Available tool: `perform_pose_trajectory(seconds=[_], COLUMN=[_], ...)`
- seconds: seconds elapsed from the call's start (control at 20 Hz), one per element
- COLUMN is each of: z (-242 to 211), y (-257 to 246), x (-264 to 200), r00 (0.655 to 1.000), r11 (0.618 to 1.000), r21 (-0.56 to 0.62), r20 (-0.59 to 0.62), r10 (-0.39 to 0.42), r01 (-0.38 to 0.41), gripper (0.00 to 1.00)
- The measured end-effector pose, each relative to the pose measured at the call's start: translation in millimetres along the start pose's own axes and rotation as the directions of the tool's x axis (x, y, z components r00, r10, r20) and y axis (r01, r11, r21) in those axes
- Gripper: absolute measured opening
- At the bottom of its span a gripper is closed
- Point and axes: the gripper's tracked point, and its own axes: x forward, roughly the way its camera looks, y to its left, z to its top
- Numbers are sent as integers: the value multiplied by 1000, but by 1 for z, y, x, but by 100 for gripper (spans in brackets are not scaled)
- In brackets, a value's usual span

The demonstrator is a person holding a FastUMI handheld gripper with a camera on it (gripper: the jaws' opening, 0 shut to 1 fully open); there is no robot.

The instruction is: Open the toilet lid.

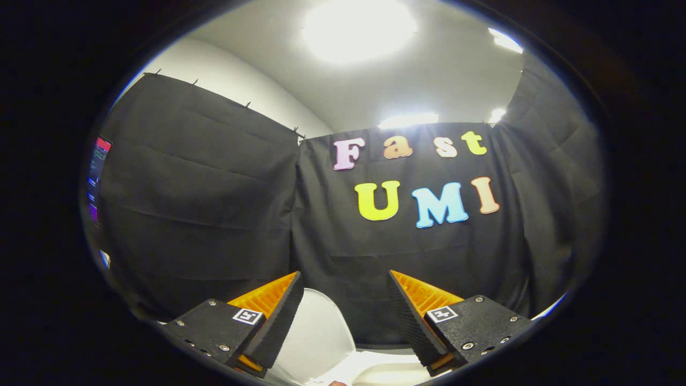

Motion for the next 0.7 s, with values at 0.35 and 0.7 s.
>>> perform_pose_trajectory(seconds=[0.35,0.7], z=[-1,-4], y=[-98,-153], x=[-57,-86], r00=[996,978], r11=[994,976], r21=[-81,-171], r20=[-49,-133], r10=[-74,-160], r01=[70,137], gripper=[95,96])
